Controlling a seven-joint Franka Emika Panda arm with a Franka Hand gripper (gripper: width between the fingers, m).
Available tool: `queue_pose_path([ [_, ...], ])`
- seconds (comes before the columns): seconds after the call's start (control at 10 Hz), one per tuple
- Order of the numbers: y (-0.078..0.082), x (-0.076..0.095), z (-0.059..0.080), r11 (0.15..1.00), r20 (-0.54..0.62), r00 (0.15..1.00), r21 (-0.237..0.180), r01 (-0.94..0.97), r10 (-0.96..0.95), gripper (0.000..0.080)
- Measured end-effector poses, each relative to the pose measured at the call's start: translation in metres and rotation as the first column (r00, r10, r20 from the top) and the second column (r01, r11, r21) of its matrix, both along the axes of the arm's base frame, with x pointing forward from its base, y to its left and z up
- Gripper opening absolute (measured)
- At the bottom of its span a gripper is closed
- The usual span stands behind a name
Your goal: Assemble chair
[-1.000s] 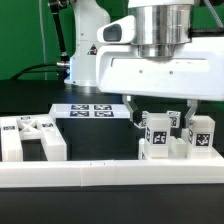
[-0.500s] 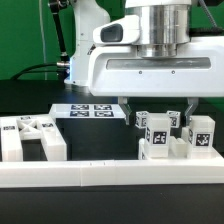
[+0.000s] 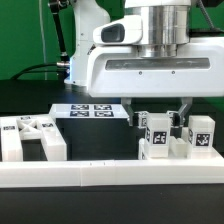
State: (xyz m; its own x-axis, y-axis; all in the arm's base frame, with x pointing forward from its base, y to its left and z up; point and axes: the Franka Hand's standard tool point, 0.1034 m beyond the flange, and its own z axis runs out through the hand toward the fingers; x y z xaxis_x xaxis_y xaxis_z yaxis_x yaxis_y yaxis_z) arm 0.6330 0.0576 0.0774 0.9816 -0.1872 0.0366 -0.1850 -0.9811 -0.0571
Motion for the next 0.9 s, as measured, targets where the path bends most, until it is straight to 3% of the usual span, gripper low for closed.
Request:
queue_pose_path([
  [0.1,0.0,0.0,0.0,1.0,-0.001,1.0,0.001,0.012,-0.012,0.0411],
  [0.2,-0.0001,0.0,-0.0002,1.0,-0.002,1.0,0.002,0.029,-0.029,0.029],
  [0.4,-0.0001,0.0002,-0.0004,0.991,-0.008,0.991,0.01,0.132,-0.132,0.029],
  [0.6,-0.0018,0.0011,-0.0006,0.93,-0.023,0.93,0.017,0.366,-0.366,0.029],
  [0.9,-0.0006,0.0007,-0.0012,0.753,-0.044,0.753,0.023,0.658,-0.657,0.0291],
])
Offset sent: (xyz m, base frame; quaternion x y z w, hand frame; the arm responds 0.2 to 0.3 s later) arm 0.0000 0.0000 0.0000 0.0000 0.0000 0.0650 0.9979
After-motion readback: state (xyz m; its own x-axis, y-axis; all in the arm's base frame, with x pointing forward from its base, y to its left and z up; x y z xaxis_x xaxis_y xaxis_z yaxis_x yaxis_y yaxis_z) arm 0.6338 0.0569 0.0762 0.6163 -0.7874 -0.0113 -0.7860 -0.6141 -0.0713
